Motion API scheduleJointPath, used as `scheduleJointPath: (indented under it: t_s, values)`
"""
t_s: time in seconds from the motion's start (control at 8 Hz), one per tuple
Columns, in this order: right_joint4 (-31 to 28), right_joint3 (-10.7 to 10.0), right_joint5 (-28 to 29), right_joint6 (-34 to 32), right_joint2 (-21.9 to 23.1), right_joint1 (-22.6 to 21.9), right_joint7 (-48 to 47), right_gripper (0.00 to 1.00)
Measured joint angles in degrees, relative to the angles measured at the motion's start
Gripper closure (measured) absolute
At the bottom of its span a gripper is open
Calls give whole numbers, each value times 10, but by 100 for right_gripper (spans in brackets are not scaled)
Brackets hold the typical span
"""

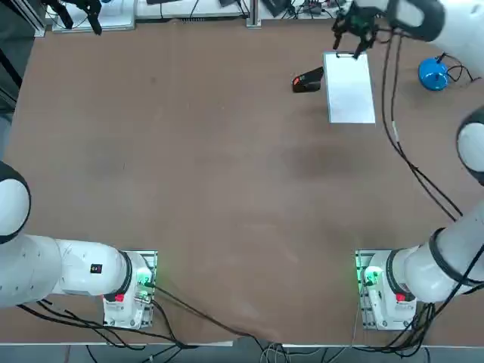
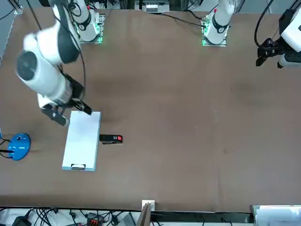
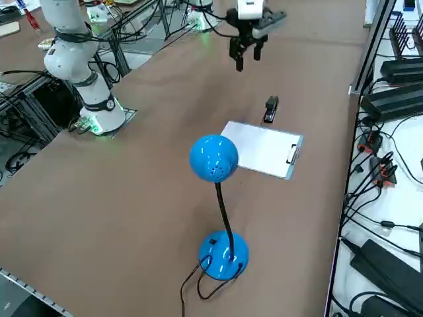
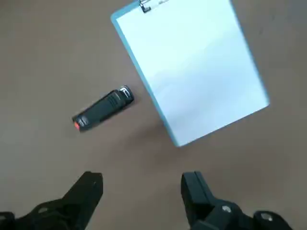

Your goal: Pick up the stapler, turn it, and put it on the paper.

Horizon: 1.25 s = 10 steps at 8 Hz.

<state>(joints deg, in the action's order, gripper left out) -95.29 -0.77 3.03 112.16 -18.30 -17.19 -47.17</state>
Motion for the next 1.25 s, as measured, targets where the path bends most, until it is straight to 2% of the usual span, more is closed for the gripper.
scheduleJointPath:
  t_s: [0.38, 0.62, 0.75, 1.25]
  values:
    - [57, 0, 0, 60, -106, -50, -229, 1]
    - [114, -3, -2, 63, -170, -54, -366, 7]
    - [134, -7, -2, 69, -196, -53, -422, 7]
    - [165, -14, -23, 94, -252, -53, -568, 1]
